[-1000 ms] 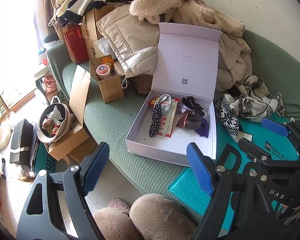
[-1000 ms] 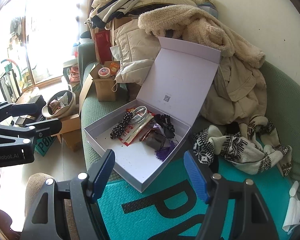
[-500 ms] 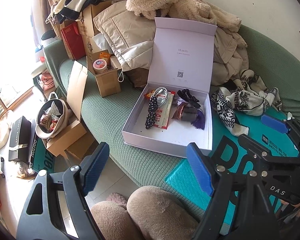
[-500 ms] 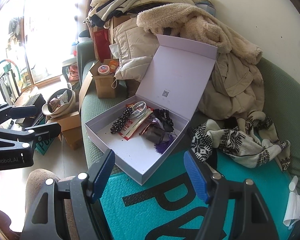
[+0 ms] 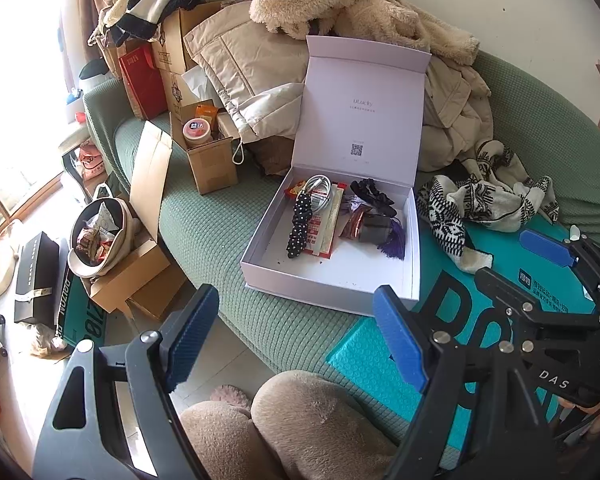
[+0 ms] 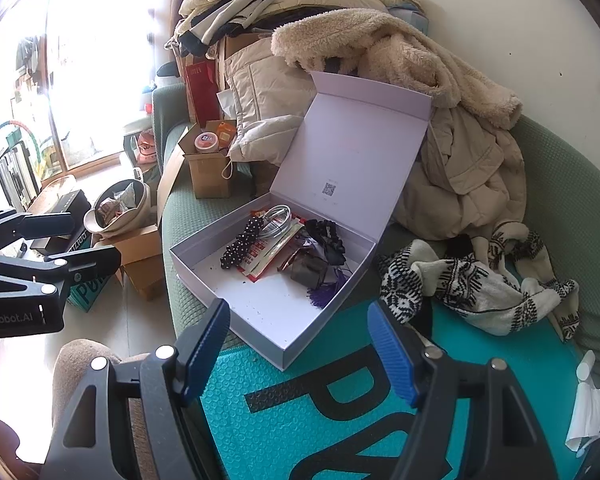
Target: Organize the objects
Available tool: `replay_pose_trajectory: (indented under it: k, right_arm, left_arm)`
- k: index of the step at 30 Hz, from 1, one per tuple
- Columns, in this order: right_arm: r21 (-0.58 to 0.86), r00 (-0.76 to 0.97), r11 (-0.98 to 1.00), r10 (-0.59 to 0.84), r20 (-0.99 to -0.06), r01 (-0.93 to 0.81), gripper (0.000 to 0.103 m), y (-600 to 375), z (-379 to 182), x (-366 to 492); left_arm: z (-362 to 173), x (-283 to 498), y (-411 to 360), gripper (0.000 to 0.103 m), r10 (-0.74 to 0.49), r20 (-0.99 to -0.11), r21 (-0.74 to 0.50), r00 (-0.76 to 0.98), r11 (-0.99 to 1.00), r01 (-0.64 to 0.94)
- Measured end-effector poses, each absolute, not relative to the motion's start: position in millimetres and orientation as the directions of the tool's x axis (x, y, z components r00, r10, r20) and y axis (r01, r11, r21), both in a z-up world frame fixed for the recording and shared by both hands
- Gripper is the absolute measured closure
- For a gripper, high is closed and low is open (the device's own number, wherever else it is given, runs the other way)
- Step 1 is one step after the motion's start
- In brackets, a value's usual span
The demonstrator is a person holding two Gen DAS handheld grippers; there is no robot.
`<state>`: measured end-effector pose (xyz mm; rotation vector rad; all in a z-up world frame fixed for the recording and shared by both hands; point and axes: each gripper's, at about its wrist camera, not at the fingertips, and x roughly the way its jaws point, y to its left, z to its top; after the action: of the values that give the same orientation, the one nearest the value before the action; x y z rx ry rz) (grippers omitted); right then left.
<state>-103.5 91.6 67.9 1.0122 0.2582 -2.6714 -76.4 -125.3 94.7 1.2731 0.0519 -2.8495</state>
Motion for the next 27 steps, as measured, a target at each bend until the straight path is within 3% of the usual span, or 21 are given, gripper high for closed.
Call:
replay_pose_trajectory:
  k: [27]
  right_arm:
    - [-0.070, -0.717, -0.947, -0.186, -0.672, 0.312, 0.031, 92.7, 67.8, -104.2]
  left_arm:
    - [94.9, -75.0, -128.9, 0.025, 0.001, -0.760, -0.024, -0.650, -0.999, 0.026]
